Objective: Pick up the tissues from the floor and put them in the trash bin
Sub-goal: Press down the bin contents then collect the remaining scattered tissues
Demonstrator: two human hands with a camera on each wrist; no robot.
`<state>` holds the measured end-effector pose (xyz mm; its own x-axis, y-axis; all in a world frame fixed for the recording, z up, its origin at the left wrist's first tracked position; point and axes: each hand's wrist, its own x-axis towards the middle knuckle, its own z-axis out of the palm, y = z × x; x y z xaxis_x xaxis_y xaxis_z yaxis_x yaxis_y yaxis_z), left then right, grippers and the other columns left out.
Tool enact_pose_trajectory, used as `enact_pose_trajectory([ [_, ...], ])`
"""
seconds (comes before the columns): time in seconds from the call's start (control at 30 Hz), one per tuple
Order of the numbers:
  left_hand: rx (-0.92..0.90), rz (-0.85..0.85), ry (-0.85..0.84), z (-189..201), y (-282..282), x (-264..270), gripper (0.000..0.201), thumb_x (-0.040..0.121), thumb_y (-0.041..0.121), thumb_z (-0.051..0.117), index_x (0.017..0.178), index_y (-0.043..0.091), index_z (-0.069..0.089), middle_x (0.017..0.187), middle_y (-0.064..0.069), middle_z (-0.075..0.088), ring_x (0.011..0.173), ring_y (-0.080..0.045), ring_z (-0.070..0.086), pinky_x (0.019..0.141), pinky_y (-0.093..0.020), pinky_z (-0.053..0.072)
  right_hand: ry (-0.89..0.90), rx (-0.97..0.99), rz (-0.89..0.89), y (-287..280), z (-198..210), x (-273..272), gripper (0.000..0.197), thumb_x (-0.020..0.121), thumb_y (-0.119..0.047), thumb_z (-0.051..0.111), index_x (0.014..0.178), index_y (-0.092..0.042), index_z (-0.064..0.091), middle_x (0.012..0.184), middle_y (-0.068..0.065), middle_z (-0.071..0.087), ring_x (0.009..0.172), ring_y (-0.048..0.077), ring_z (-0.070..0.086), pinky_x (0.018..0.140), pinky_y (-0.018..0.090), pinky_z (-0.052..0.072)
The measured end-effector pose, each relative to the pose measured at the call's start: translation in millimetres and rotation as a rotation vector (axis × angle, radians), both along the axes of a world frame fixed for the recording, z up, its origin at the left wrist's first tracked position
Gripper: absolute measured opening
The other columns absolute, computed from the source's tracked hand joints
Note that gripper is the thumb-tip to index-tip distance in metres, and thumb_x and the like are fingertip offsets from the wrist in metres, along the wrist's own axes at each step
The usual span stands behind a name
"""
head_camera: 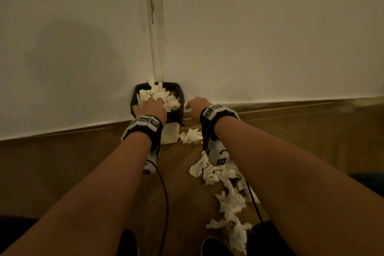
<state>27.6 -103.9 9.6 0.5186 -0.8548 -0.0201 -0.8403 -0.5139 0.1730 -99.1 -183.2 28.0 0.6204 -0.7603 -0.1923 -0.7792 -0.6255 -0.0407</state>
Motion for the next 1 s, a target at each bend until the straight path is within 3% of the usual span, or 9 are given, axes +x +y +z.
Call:
enact_pose_trajectory([
  [0.13, -0.007, 0.02, 0.071, 13, 28, -33, 0.031, 0.094, 0.025, 0.041, 0.122, 0.022, 0.054, 0.127, -0.009, 0.051, 0.122, -0.031, 0.043, 0.106, -0.049, 0.026, -0.078, 0.058, -0.147, 32, 7, -38, 0.031, 0.092, -0.016, 0.05, 0.119, -0.009, 0.061, 0.122, 0.013, 0.06, 0.111, 0.03, 0.058, 0.094, 0.037, 0.048],
  [0.27, 0.024, -0.024, 0.088, 17, 47, -55, 0.03, 0.095, 0.026, 0.04, 0.119, 0.023, 0.058, 0.127, -0.006, 0.055, 0.12, -0.028, 0.046, 0.106, -0.048, 0.027, -0.027, 0.136, -0.221, 47, -5, -57, 0.04, 0.088, -0.022, 0.054, 0.127, -0.012, 0.055, 0.129, 0.014, 0.056, 0.114, 0.035, 0.055, 0.095, 0.048, 0.048],
  [0.43, 0.088, -0.074, 0.158, 9, 49, -60, 0.031, 0.096, 0.022, 0.038, 0.119, 0.02, 0.058, 0.128, -0.008, 0.054, 0.117, -0.029, 0.05, 0.106, -0.047, 0.033, -0.074, 0.156, -0.193, 57, -22, -59, 0.029, 0.086, -0.016, 0.054, 0.114, -0.013, 0.062, 0.116, 0.011, 0.063, 0.102, 0.032, 0.061, 0.09, 0.044, 0.051],
  [0.57, 0.13, -0.148, 0.16, -19, 46, -60, 0.028, 0.095, 0.018, 0.042, 0.114, 0.016, 0.062, 0.12, -0.011, 0.058, 0.105, -0.029, 0.056, 0.092, -0.038, 0.048, -0.075, 0.2, -0.205, 64, -40, -73, 0.023, 0.088, -0.019, 0.054, 0.108, -0.011, 0.064, 0.113, 0.012, 0.064, 0.097, 0.032, 0.062, 0.082, 0.036, 0.051],
  [0.7, 0.271, -0.18, 0.188, -54, 38, -61, 0.029, 0.096, 0.02, 0.045, 0.118, 0.014, 0.062, 0.126, -0.011, 0.057, 0.113, -0.029, 0.054, 0.097, -0.035, 0.044, -0.082, 0.239, -0.246, 65, -60, -97, 0.032, 0.095, -0.016, 0.044, 0.122, -0.01, 0.06, 0.121, 0.013, 0.061, 0.107, 0.032, 0.06, 0.089, 0.038, 0.05],
  [0.83, 0.346, -0.213, 0.238, -87, 31, -56, 0.028, 0.096, 0.018, 0.047, 0.119, 0.016, 0.062, 0.136, -0.01, 0.049, 0.12, -0.028, 0.049, 0.101, -0.033, 0.041, -0.076, 0.302, -0.323, 59, -81, -117, 0.025, 0.096, -0.014, 0.042, 0.106, -0.004, 0.062, 0.11, 0.015, 0.064, 0.089, 0.028, 0.059, 0.081, 0.036, 0.049],
  [0.9, 0.351, -0.216, 0.258, -106, 35, -52, 0.026, 0.095, 0.015, 0.049, 0.116, 0.017, 0.064, 0.133, -0.008, 0.053, 0.119, -0.026, 0.052, 0.101, -0.031, 0.042, -0.062, 0.308, -0.334, 55, -91, -123, 0.023, 0.096, -0.013, 0.041, 0.099, -0.003, 0.062, 0.108, 0.016, 0.063, 0.09, 0.029, 0.06, 0.08, 0.036, 0.048],
  [1.0, 0.344, -0.178, 0.315, -135, 43, -43, 0.023, 0.093, 0.012, 0.053, 0.11, 0.016, 0.067, 0.125, -0.008, 0.06, 0.113, -0.024, 0.057, 0.097, -0.031, 0.046, -0.043, 0.362, -0.319, 50, -110, -122, 0.028, 0.096, -0.01, 0.042, 0.112, -0.004, 0.065, 0.114, 0.014, 0.063, 0.101, 0.03, 0.061, 0.086, 0.036, 0.051],
])
